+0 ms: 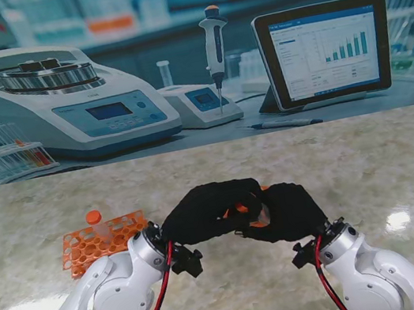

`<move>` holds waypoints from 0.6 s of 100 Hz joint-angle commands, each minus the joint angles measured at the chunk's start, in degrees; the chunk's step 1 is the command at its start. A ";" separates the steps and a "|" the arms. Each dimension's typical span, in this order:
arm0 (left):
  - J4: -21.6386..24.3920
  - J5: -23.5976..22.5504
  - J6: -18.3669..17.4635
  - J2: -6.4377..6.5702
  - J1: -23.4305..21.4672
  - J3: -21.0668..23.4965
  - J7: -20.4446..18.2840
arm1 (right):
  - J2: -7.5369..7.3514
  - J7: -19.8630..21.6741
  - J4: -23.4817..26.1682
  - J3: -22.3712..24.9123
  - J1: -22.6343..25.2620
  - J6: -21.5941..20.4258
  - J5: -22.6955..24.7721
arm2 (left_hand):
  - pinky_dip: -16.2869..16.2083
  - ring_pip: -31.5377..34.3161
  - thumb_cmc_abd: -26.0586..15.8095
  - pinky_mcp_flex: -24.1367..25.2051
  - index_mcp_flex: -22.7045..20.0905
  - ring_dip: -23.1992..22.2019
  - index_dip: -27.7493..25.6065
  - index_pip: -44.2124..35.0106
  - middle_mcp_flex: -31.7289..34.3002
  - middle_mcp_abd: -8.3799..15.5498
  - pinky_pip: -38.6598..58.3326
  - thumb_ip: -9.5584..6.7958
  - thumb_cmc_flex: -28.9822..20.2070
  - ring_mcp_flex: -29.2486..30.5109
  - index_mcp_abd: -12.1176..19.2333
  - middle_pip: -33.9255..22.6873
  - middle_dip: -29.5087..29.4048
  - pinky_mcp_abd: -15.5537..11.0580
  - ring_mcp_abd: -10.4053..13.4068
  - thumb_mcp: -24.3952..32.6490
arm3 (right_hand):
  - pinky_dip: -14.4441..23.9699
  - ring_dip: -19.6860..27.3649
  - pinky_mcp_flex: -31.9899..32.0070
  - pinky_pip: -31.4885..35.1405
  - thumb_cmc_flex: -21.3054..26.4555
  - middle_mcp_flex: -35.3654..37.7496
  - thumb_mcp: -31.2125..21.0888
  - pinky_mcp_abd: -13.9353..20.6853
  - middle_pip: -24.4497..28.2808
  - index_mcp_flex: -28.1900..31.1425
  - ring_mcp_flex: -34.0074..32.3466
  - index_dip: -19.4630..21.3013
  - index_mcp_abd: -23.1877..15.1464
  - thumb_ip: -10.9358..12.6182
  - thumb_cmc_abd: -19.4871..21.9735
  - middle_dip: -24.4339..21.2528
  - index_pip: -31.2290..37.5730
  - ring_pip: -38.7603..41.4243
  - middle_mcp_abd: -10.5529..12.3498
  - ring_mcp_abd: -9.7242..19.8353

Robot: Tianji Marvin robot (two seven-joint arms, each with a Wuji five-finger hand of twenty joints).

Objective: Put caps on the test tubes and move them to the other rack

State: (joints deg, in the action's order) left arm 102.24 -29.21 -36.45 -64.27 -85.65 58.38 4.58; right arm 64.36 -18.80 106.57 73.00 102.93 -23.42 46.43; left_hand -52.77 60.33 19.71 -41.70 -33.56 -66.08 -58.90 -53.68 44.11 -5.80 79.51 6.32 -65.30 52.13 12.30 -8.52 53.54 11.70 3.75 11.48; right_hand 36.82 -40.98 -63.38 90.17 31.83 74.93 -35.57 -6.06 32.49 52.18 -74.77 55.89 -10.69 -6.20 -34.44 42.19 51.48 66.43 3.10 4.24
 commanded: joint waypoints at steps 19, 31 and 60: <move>1.10 0.30 -0.35 0.17 -0.21 0.72 -0.79 | 0.10 -0.07 -0.11 -0.77 0.14 0.48 0.59 | -3.08 -0.60 -11.96 -1.49 -8.54 -0.83 -5.36 -12.89 10.89 6.22 1.75 -4.71 -8.67 1.15 0.67 -28.98 3.11 0.89 2.46 19.86 | -1.49 2.18 1.13 -4.98 2.31 -3.59 -0.64 -2.85 -5.81 -3.17 -0.62 -14.43 -5.88 -1.76 -0.57 -4.17 -1.20 -11.04 -2.99 -1.30; 1.46 0.25 -0.55 0.27 -0.36 0.96 -1.10 | 0.10 -0.33 -0.38 -0.85 -0.07 0.76 0.82 | -3.30 -0.73 -11.76 -1.45 -9.05 -1.16 -5.71 -12.73 11.15 6.33 1.51 -4.70 -8.67 1.20 0.69 -28.88 3.25 1.08 2.23 19.93 | -1.06 3.82 3.60 -7.69 2.26 -5.51 -0.80 -3.50 -8.39 -4.77 -0.33 -20.42 -4.36 -1.83 -0.53 -6.19 -1.56 -18.93 -3.40 -2.59; 2.09 0.21 -1.03 0.38 -0.60 1.40 -1.39 | 0.15 -0.92 -0.97 -1.16 -0.51 1.54 1.16 | -3.42 -1.04 -11.55 -1.30 -9.62 -1.34 -5.96 -12.55 11.39 6.37 0.90 -4.68 -8.67 1.35 0.66 -28.63 3.31 1.54 1.91 20.06 | -0.17 4.09 8.02 -10.57 2.33 -8.68 -1.72 -4.26 -11.61 -6.97 0.74 -26.81 -1.78 -1.76 -0.17 -9.10 -3.47 -29.66 -4.02 -4.10</move>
State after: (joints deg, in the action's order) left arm 103.41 -29.12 -37.24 -63.99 -86.03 59.55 3.34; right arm 64.37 -19.55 105.98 72.08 102.21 -22.44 47.42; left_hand -53.45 60.82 19.97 -42.23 -34.45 -66.21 -59.45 -53.68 44.89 -5.80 79.51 6.35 -65.30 52.88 12.76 -14.99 53.63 12.05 2.86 11.49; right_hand 36.09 -36.92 -56.17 80.07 32.99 68.69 -35.83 -8.76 22.05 47.86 -74.17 30.00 -11.89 -6.26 -34.44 33.85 49.23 37.27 0.02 0.81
